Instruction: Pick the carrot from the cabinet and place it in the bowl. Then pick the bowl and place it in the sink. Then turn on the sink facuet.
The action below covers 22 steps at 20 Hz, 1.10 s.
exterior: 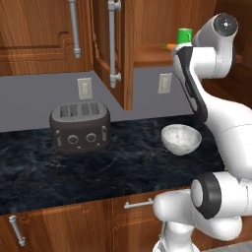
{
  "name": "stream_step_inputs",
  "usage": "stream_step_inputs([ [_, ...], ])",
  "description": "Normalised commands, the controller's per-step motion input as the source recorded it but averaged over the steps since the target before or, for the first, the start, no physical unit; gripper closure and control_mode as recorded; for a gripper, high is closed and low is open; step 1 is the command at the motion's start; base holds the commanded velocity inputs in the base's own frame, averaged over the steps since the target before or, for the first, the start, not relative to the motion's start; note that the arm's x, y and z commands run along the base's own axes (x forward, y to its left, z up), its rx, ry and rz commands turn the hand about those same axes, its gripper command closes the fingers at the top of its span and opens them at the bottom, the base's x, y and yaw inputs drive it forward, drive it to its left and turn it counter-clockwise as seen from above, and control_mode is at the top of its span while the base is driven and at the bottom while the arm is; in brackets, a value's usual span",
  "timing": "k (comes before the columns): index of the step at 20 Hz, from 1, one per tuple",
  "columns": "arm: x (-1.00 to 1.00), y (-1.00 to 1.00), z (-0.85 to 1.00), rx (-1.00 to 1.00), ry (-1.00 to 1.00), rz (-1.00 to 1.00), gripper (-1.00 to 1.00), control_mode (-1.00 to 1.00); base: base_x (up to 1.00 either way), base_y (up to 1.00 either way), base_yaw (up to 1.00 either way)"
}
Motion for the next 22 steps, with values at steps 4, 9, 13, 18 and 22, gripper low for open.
stream_step_inputs([
  [4,0.38,-0.11,0.00,0.02,0.00,-0.08,-1.00,-1.00,0.00,0.00,0.00],
  [9,0.30,-0.15,-0.01,0.04,0.00,-0.08,-1.00,-1.00,0.00,0.00,0.00],
  [13,0.21,-0.09,-0.06,0.06,0.00,-0.04,-1.00,-1.00,0.00,0.00,0.00],
  [18,0.17,-0.06,-0.06,0.06,0.02,-0.01,-1.00,-1.00,0.00,0.00,0.00],
  [22,0.16,-0.03,-0.06,0.06,0.02,0.00,-1.00,-1.00,0.00,0.00,0.00],
])
